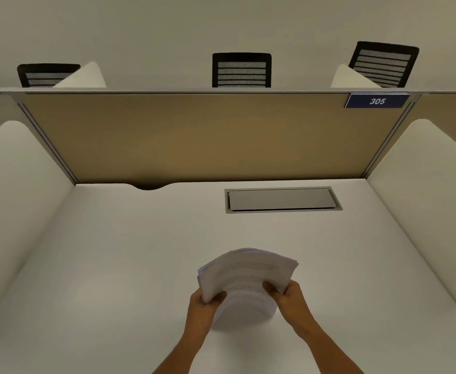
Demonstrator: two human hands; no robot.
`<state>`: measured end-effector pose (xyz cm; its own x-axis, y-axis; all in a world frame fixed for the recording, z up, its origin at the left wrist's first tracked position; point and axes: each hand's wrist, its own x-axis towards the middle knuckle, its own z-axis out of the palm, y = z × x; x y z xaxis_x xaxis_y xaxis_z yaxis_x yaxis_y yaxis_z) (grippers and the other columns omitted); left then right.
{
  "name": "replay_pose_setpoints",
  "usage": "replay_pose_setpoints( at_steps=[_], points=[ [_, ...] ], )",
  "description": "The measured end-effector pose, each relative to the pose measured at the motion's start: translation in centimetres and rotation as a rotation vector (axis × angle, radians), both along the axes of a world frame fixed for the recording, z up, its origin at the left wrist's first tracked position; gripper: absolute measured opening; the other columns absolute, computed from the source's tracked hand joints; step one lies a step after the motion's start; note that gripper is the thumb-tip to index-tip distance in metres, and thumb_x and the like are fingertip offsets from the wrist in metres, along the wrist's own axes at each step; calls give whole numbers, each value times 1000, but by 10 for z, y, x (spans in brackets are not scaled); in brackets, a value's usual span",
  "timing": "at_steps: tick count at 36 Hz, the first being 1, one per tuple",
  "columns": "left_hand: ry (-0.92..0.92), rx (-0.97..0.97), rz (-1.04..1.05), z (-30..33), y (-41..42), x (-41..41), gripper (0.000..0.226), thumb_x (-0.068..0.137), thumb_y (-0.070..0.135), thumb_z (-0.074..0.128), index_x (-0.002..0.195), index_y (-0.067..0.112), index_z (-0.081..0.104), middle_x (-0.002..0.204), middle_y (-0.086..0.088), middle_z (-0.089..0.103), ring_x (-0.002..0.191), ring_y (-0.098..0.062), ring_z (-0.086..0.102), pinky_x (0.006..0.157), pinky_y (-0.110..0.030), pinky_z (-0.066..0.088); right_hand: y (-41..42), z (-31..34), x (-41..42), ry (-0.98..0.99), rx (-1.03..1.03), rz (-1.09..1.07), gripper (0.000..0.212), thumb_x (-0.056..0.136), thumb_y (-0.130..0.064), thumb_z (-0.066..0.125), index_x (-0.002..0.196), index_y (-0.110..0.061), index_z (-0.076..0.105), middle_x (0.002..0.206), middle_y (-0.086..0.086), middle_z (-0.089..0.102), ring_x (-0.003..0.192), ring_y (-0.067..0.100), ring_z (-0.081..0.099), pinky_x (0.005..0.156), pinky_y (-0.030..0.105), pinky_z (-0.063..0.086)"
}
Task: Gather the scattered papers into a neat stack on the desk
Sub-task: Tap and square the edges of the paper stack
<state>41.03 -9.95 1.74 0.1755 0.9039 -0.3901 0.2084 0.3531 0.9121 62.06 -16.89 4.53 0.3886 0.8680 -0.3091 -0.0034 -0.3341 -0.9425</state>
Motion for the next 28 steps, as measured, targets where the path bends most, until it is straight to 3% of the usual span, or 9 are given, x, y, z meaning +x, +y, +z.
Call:
replay_pose_setpoints(
  at_steps=[3, 6, 9, 13, 16, 19, 22, 24, 28],
  points=[
    [5, 36, 12, 4, 4, -3, 13, 85, 10, 76, 86, 23, 73, 84, -5, 78, 87, -28, 73, 72, -31, 59, 5, 0, 2, -119, -42, -2, 12, 94, -19, 68, 105, -22, 73, 95, -1, 79, 89, 19, 75, 70, 24, 61],
    [-60, 93, 14, 19, 16, -10, 14, 83, 13, 79, 90, 24, 73, 86, 2, 80, 86, -24, 76, 73, -36, 64, 11, 12, 7, -277, -64, 57, 13, 94, -26, 67, 91, -39, 69, 88, -12, 76, 82, 12, 73, 62, 15, 55],
    [-46, 231, 8, 36, 37, -24, 16, 84, 10, 78, 92, 23, 73, 85, 2, 80, 82, -19, 76, 66, -27, 63, 15, 26, 17, -418, -74, 173, 14, 94, -30, 67, 90, -44, 70, 85, -19, 74, 78, 8, 73, 60, 13, 55],
    [108, 421, -156, 56, 65, -45, 29, 84, 20, 79, 98, 42, 68, 93, 20, 75, 82, -1, 70, 63, -13, 56, 24, 46, 28, -732, -115, 376, 21, 96, -36, 59, 107, -30, 77, 92, -7, 79, 75, 13, 72, 64, 23, 57],
    [300, 411, -338, 63, 76, -48, 25, 83, 39, 73, 101, 54, 64, 95, 34, 70, 86, 6, 69, 70, -18, 58, 33, 62, 24, -961, -158, 535, 27, 97, -39, 53, 110, -32, 74, 96, -5, 79, 77, 16, 71, 69, 30, 60],
    [305, 386, -476, 64, 76, -38, 20, 79, 43, 69, 99, 45, 70, 93, 27, 74, 87, 1, 71, 75, -27, 61, 39, 70, 14, -1075, -156, 652, 31, 95, -38, 50, 117, -37, 71, 101, -6, 78, 79, 16, 70, 68, 26, 57],
    [237, 407, -578, 65, 66, -23, 12, 82, 35, 70, 91, 42, 74, 90, 24, 75, 85, 0, 71, 70, -19, 59, 44, 73, 1, -1173, -129, 734, 32, 93, -35, 51, 119, -38, 69, 99, -4, 78, 78, 18, 70, 65, 27, 55],
    [191, 394, -537, 63, 59, -17, 9, 82, 37, 68, 83, 41, 76, 82, 21, 76, 76, -1, 71, 63, -14, 56, 46, 74, -2, -1183, -141, 741, 31, 92, -35, 53, 118, -35, 70, 100, -3, 78, 80, 18, 70, 67, 26, 54],
    [107, 334, -336, 57, 49, -16, 19, 72, 41, 68, 76, 25, 78, 78, -1, 77, 64, -2, 67, 57, -20, 51, 39, 75, 6, -1029, -163, 690, 24, 91, -41, 57, 108, -33, 73, 100, -6, 78, 77, 13, 68, 59, 18, 45]
  ],
)
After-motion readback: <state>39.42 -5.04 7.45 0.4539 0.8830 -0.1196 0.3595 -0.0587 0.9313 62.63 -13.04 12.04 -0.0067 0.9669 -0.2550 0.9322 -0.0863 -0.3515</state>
